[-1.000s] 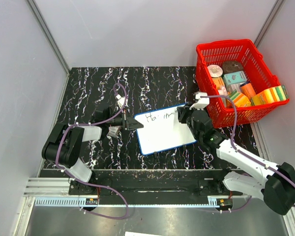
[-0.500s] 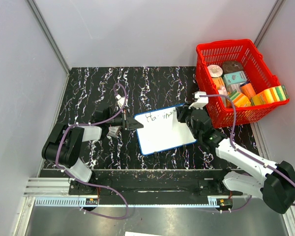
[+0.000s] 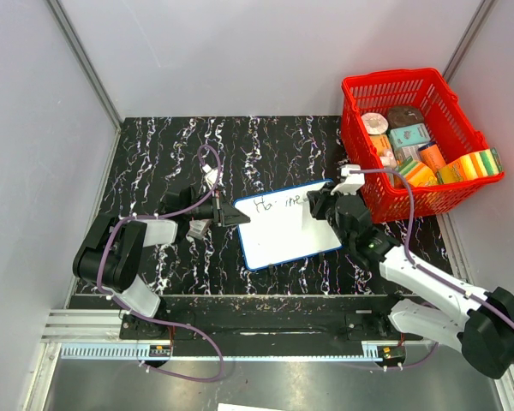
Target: Write a sentence on the whiteboard
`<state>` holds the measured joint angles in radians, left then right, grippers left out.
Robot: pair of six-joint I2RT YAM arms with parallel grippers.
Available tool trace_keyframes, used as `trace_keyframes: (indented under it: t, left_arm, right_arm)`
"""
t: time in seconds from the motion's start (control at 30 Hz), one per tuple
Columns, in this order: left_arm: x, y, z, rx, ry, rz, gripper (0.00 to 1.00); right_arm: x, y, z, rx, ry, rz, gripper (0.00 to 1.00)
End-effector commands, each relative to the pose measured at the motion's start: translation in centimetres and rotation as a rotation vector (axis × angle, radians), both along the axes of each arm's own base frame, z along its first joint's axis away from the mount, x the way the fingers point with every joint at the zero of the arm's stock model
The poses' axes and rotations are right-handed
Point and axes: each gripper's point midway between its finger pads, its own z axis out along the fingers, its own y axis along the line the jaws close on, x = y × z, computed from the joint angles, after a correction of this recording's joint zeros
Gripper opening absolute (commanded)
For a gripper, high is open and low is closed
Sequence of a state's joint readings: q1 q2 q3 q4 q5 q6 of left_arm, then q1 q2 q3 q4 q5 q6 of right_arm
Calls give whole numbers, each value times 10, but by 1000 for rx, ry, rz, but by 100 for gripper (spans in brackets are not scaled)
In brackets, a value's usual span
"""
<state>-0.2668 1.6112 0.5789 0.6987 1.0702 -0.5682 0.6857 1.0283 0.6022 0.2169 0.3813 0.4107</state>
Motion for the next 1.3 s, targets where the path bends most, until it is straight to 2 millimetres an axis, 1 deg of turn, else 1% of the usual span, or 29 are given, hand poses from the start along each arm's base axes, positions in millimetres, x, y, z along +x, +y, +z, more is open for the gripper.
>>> trace_keyframes:
  t: [0.0, 0.13, 0.33, 0.7, 0.73, 0.87, 0.93, 1.03, 1.27]
  left_arm:
    - [16, 3, -10, 64, -110, 52, 0]
    - [16, 3, -10, 65, -108, 53, 0]
    - [16, 3, -9, 66, -110, 54, 0]
    - [15, 3, -9, 66, -110, 53, 0]
    - [16, 3, -9, 66, -110, 54, 0]
    - [16, 3, -9, 66, -108, 54, 0]
    - [16, 3, -10, 67, -106, 54, 0]
    - [15, 3, -10, 66, -107, 53, 0]
    - [15, 3, -9, 65, -108, 53, 0]
  right_arm:
    - [-3, -3, -3, 18, 15, 1, 0]
    - [-4, -7, -8, 7, 23, -18, 0]
    - [-1, -15, 1, 3, 0, -59, 0]
    - [6, -16, 29, 22, -60, -84, 0]
    - [5, -16, 35, 35, -76, -83, 0]
    - [4, -18, 51, 62, -127, -81, 0]
    - [5, -21, 56, 63, -139, -95, 0]
    - [6, -23, 59, 55, -146, -110, 0]
    - [14, -26, 53, 35, -128, -136, 0]
